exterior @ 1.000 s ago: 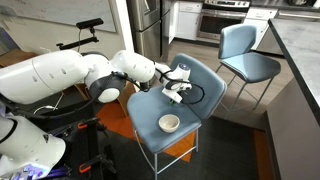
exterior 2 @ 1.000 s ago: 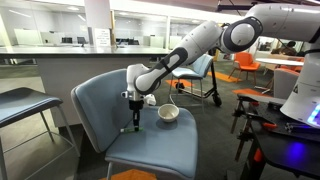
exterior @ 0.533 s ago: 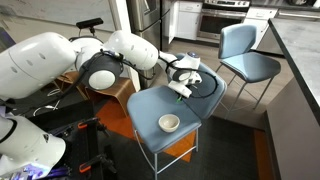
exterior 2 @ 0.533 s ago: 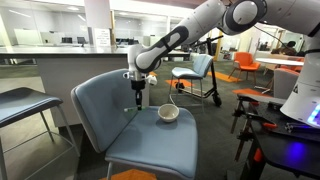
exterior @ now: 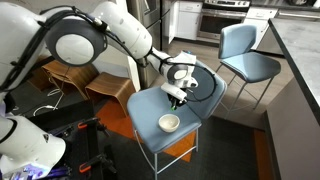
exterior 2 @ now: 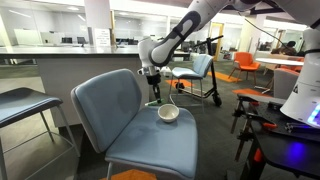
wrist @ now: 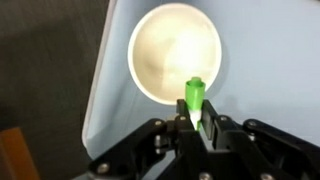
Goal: Put the marker in the bowl
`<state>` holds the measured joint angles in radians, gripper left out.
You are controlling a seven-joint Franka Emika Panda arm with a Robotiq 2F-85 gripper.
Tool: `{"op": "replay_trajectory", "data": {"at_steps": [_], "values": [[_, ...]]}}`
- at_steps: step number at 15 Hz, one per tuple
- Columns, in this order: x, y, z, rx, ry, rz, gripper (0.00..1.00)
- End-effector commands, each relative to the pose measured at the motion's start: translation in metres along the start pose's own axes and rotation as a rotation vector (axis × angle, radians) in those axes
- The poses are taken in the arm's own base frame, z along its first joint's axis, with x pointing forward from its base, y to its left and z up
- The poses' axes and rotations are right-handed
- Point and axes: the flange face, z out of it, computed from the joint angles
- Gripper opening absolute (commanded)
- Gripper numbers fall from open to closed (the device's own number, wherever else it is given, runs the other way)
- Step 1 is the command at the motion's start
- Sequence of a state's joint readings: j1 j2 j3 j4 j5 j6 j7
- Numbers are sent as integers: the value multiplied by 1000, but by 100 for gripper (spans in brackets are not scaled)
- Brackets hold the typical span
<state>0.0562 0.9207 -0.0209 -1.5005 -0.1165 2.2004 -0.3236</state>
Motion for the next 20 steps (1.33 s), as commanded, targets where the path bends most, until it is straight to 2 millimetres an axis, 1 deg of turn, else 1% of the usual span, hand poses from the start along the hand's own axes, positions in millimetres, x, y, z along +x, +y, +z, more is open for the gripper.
{"op": "replay_trajectory", "data": {"at_steps": [1,4,7,10,12,15,16,17,18,19,20], "values": [[-39,-5,2,-40,-70,41,5],[-58,-7,16,-51,-129,54,5],[-69,-9,33,-60,-174,67,5],[-72,-6,46,-83,-199,89,5],[-72,-3,51,-96,-214,91,5],[-70,-5,54,-99,-213,94,5],[-69,-6,54,-104,-205,95,44],[-69,-6,54,-104,-204,96,46],[-68,-7,54,-107,-196,104,52],[-68,-8,53,-112,-188,111,58],[-67,-8,51,-118,-179,117,68]]}}
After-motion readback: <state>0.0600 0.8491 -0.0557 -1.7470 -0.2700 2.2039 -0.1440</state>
